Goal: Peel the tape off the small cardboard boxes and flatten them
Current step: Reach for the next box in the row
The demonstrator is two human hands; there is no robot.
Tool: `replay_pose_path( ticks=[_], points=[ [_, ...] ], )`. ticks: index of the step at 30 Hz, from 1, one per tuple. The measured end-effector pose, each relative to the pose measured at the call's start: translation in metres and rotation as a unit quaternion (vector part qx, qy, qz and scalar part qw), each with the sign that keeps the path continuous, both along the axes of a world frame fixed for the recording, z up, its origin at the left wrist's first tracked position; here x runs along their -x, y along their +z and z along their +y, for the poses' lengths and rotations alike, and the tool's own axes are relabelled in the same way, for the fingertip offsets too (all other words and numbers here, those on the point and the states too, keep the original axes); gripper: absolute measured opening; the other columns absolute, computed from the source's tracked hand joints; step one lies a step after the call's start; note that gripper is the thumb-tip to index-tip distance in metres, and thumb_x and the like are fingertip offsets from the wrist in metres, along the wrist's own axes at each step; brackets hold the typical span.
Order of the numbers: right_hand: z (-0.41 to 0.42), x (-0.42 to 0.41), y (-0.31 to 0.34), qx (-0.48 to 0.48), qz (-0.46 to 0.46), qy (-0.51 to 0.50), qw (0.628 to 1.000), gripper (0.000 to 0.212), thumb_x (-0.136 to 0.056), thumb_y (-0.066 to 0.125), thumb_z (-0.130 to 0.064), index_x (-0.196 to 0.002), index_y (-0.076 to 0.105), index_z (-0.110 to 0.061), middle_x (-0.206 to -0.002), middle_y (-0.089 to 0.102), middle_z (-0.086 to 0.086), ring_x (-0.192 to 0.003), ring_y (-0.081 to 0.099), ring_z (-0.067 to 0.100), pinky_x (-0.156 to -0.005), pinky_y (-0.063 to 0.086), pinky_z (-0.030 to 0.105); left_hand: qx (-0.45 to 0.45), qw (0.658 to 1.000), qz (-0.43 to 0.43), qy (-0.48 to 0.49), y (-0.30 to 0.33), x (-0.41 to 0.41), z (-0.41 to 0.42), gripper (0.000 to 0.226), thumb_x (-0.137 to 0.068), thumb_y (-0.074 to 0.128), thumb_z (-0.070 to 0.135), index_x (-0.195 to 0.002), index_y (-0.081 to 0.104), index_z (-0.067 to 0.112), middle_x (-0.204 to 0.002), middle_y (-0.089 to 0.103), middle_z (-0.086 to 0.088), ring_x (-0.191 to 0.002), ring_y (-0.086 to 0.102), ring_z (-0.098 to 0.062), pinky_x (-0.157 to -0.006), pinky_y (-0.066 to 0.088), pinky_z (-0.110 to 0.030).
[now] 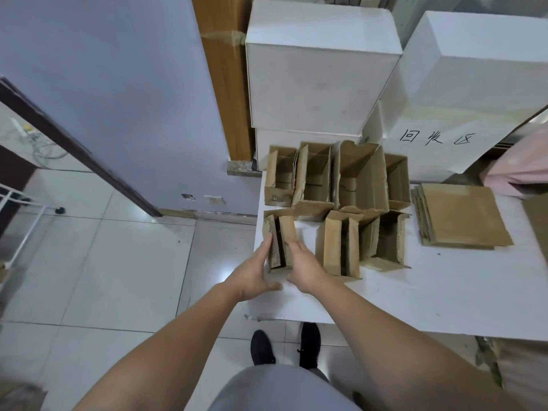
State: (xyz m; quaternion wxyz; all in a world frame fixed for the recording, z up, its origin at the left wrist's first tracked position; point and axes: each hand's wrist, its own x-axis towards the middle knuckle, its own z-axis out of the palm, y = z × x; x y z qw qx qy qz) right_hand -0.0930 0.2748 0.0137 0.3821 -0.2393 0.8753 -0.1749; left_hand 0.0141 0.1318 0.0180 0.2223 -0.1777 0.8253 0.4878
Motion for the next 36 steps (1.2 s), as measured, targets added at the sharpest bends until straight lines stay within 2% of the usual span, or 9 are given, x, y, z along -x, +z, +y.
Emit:
replay_pose_path(
  ticks=[4, 10, 12, 16, 21, 25, 28, 32, 36],
  points=[
    [-0.002, 0.0, 0.003, 0.026, 0.015, -0.007, 1.0, 0.082, -0.091, 0.063, -0.009, -0.159, 0.023, -0.031, -0.153, 0.038, 0.003, -0.134, 0.048, 0.031, -0.11, 0.044, 0.044, 0.094, 0.995, 0.041, -0.001, -0.004, 0.004, 0.001, 0.092, -0.104, 0.058, 0.026, -0.161, -0.011, 0.048, -0.168, 0.027, 0.014, -0.142, 0.046, -0.018, -0.097, 0.038, -0.021],
    [0.0, 0.006, 0.029, 0.107, -0.008, -0.076, 0.991, 0.077, -0.097, 0.064, -0.03, -0.16, 0.019, -0.035, -0.159, 0.04, -0.001, -0.141, 0.043, 0.023, -0.112, 0.04, 0.036, 0.117, 0.988, 0.082, 0.055, 0.015, 0.0, -0.002, 0.075, -0.109, 0.047, 0.022, -0.164, 0.001, 0.042, -0.166, 0.032, 0.013, -0.14, 0.048, -0.021, -0.095, 0.037, -0.023],
    [0.001, 0.006, 0.045, 0.157, -0.022, -0.119, 0.98, 0.08, -0.096, 0.067, -0.032, -0.159, 0.019, -0.04, -0.146, 0.055, -0.004, -0.131, 0.052, 0.018, -0.104, 0.043, 0.03, 0.112, 0.984, 0.112, 0.078, 0.027, 0.0, -0.003, 0.07, -0.11, 0.045, 0.025, -0.164, 0.004, 0.042, -0.166, 0.029, 0.015, -0.144, 0.043, -0.017, -0.103, 0.037, -0.024],
    [-0.001, 0.002, 0.07, 0.229, -0.027, -0.173, 0.958, 0.077, -0.097, 0.066, -0.038, -0.16, 0.021, -0.038, -0.147, 0.051, -0.009, -0.131, 0.05, 0.011, -0.101, 0.04, 0.023, 0.088, 0.979, 0.144, 0.113, 0.037, 0.006, -0.004, 0.067, -0.107, 0.04, 0.049, -0.166, 0.013, 0.033, -0.172, 0.005, 0.017, -0.157, 0.015, -0.008, -0.126, 0.026, -0.038],
    [-0.002, -0.001, 0.094, 0.263, -0.033, -0.172, 0.949, 0.079, -0.102, 0.058, -0.037, -0.159, 0.003, -0.049, -0.145, 0.054, -0.007, -0.127, 0.05, 0.009, -0.109, 0.041, 0.03, 0.049, 0.957, 0.207, 0.197, 0.054, 0.016, 0.002, 0.064, -0.105, 0.033, 0.061, -0.162, 0.028, 0.034, -0.166, 0.033, 0.013, -0.151, 0.031, -0.008, -0.124, 0.033, -0.045],
    [0.005, -0.005, 0.108, 0.293, 0.01, -0.156, 0.943, 0.084, -0.1, 0.056, -0.047, -0.148, -0.011, -0.065, -0.143, 0.055, -0.006, -0.128, 0.054, 0.014, -0.111, 0.045, 0.046, 0.046, 0.931, 0.265, 0.248, 0.076, 0.031, 0.008, 0.051, -0.108, 0.031, 0.055, -0.151, 0.047, 0.032, -0.139, 0.055, 0.011, -0.126, 0.052, -0.003, -0.109, 0.047, -0.045],
    [0.011, -0.008, 0.121, 0.312, 0.033, -0.169, 0.934, 0.085, -0.098, 0.053, -0.056, -0.152, -0.012, -0.059, -0.146, 0.046, -0.007, -0.129, 0.049, 0.011, -0.109, 0.045, 0.042, 0.019, 0.931, 0.268, 0.249, 0.101, 0.038, 0.019, 0.049, -0.109, 0.036, 0.05, -0.154, 0.044, 0.033, -0.133, 0.049, 0.009, -0.12, 0.048, 0.007, -0.106, 0.045, -0.033],
    [0.028, -0.005, 0.138, 0.312, 0.095, -0.179, 0.928, 0.084, -0.098, 0.049, -0.059, -0.159, -0.007, -0.046, -0.134, 0.034, -0.007, -0.113, 0.046, 0.001, -0.087, 0.036, 0.009, -0.065, 0.935, 0.277, 0.212, 0.123, 0.044, 0.033, 0.056, -0.107, 0.049, 0.045, -0.16, 0.031, 0.04, -0.141, 0.05, 0.01, -0.131, 0.05, -0.002, -0.111, 0.044, -0.035],
    [0.052, 0.008, 0.16, 0.335, 0.1, -0.22, 0.911, 0.078, -0.1, 0.045, -0.059, -0.157, -0.007, -0.05, -0.134, 0.031, -0.005, -0.121, 0.048, 0.014, -0.099, 0.041, 0.034, -0.162, 0.932, 0.276, 0.171, 0.145, 0.051, 0.061, 0.066, -0.109, 0.051, 0.035, -0.165, 0.015, 0.038, -0.149, 0.053, 0.019, -0.137, 0.049, 0.002, -0.114, 0.042, -0.026]
  ],
)
